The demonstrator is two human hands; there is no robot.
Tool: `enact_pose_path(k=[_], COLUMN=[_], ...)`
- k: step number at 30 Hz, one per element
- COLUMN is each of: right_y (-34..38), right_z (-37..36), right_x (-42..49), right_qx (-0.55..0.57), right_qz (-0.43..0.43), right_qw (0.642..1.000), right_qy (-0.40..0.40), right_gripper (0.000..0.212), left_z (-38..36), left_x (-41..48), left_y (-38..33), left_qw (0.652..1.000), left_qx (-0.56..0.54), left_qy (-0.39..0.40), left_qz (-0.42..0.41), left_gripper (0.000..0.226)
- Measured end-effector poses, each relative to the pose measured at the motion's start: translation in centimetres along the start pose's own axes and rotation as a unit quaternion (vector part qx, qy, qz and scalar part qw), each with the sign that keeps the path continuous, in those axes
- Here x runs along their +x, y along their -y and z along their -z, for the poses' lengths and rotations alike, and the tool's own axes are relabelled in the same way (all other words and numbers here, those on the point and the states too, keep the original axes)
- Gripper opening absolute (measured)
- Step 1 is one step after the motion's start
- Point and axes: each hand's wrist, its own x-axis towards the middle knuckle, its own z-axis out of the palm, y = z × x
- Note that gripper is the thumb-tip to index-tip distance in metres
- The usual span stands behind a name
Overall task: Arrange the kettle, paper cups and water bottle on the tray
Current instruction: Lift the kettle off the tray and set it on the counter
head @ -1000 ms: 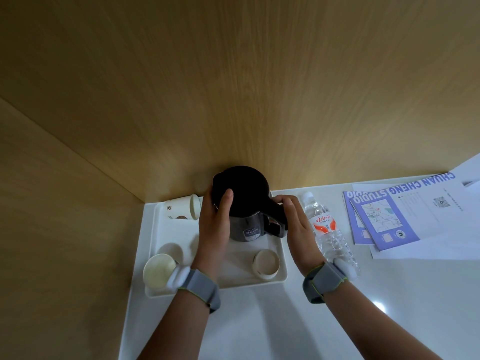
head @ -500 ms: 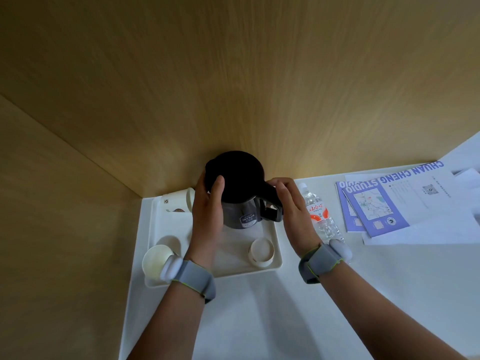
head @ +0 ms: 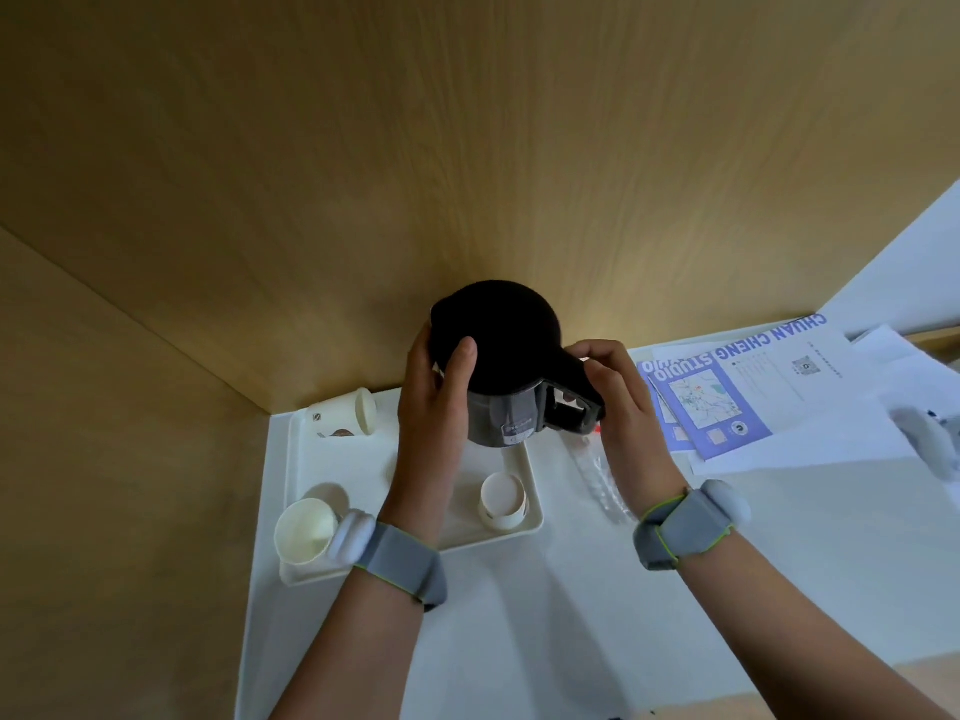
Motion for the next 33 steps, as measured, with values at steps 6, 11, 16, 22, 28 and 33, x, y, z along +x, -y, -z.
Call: enact_pose_path(k=[6, 11, 16, 22, 28, 33], right_y=[1.2, 1.7, 1.3, 1.6, 1.2, 0.6], right_z=[2.9, 5.5, 9.1, 12.3, 15.8, 18.3], right_x=[-1.1, -1.8, -2.9, -4.8, -6.6, -8.4], right_qx=[-0.012, -0.014, -0.014, -0.025, -0.006, 0.009], right_qz=[0.005, 0.01, -0.003, 0.007, 0.016, 0.022], right_qw=[1.0, 0.997, 0.994, 0.986, 0.981, 0.974], right_qy=[-0.029, -0.07, -0.106, -0.162, -0.193, -0.223], right_gripper=[0.022, 0.019, 0.027, 0.038, 0.039, 0.038], left_z=[-2.3, -4.5, -7.2, -10.4, -13.3, -15.8], left_x=[-1.7, -2.9, -3.9, -5.2, -7.0, -8.6], left_y=[-1.2, -1.8, -2.0, -1.9, -1.9, -1.6], left_qw=[0.999, 0.997, 0.991, 0.984, 0.975, 0.967], left_qx=[0.009, 0.017, 0.027, 0.032, 0.025, 0.018], left_qy=[0.044, 0.078, 0.132, 0.176, 0.22, 0.253], left_qz=[-0.004, -0.005, -0.014, -0.003, 0.013, 0.015], left_gripper=[0.05, 0.05, 0.051, 0.051, 0.047, 0.041])
